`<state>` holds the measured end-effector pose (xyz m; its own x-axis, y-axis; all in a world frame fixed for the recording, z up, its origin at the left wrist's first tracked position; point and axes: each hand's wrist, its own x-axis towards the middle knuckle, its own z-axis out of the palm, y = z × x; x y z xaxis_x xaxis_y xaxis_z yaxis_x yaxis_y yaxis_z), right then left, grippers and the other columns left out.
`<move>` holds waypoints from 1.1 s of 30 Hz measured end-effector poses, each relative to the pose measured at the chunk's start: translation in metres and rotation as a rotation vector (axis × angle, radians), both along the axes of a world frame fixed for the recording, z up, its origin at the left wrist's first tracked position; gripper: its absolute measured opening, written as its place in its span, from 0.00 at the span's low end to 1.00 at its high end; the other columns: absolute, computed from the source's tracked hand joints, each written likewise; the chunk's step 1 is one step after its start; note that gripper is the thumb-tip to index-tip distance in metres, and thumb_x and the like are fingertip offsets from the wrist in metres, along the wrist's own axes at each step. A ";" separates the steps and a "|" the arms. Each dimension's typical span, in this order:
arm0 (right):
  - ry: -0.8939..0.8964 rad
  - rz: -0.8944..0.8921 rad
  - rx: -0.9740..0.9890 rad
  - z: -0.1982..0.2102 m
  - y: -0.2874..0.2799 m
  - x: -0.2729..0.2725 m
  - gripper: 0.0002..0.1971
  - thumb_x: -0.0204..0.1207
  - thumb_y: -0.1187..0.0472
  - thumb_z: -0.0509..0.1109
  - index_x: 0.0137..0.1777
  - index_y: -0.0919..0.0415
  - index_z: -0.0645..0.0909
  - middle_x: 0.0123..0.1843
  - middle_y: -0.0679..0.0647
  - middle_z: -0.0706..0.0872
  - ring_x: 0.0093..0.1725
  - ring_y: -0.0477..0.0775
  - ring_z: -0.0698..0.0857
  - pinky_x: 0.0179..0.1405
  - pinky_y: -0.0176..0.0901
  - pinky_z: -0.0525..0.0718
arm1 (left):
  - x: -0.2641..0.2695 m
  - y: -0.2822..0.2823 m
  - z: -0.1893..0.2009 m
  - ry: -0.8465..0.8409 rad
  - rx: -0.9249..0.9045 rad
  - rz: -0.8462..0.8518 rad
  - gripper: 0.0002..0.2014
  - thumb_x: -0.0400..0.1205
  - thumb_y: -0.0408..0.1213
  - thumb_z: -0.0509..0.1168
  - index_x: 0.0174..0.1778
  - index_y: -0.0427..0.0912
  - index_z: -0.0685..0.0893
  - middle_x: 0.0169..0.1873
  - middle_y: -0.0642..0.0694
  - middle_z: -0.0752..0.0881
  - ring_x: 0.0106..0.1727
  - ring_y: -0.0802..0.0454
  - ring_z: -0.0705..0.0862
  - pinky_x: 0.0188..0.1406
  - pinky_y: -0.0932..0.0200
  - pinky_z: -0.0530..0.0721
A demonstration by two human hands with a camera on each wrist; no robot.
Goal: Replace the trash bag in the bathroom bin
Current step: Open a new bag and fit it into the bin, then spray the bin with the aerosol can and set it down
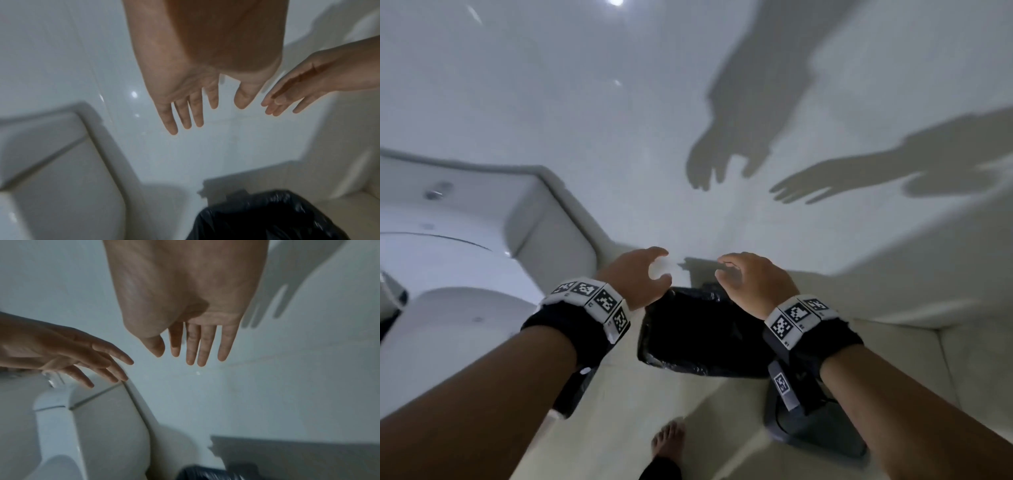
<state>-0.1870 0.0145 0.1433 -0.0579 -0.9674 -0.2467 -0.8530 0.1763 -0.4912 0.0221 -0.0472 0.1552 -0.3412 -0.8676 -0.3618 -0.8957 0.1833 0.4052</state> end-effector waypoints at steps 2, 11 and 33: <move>-0.037 0.023 -0.056 0.047 -0.009 0.015 0.18 0.80 0.46 0.60 0.68 0.45 0.77 0.68 0.42 0.81 0.68 0.45 0.78 0.67 0.48 0.76 | 0.014 -0.001 0.050 0.040 -0.058 0.054 0.25 0.80 0.50 0.63 0.74 0.56 0.71 0.68 0.48 0.80 0.68 0.46 0.78 0.72 0.49 0.73; -0.161 0.158 -0.262 0.237 -0.035 0.121 0.17 0.79 0.44 0.62 0.65 0.43 0.78 0.63 0.40 0.84 0.63 0.42 0.81 0.59 0.43 0.77 | 0.131 0.024 0.243 0.239 -0.255 0.353 0.23 0.75 0.55 0.63 0.67 0.59 0.76 0.59 0.53 0.84 0.63 0.51 0.81 0.69 0.47 0.76; -0.481 0.611 -0.376 0.378 -0.003 0.526 0.12 0.77 0.45 0.64 0.55 0.45 0.83 0.56 0.40 0.88 0.57 0.40 0.84 0.63 0.47 0.78 | 0.540 0.188 0.395 0.231 -0.604 0.932 0.26 0.75 0.50 0.67 0.69 0.48 0.78 0.59 0.45 0.86 0.62 0.48 0.84 0.64 0.53 0.78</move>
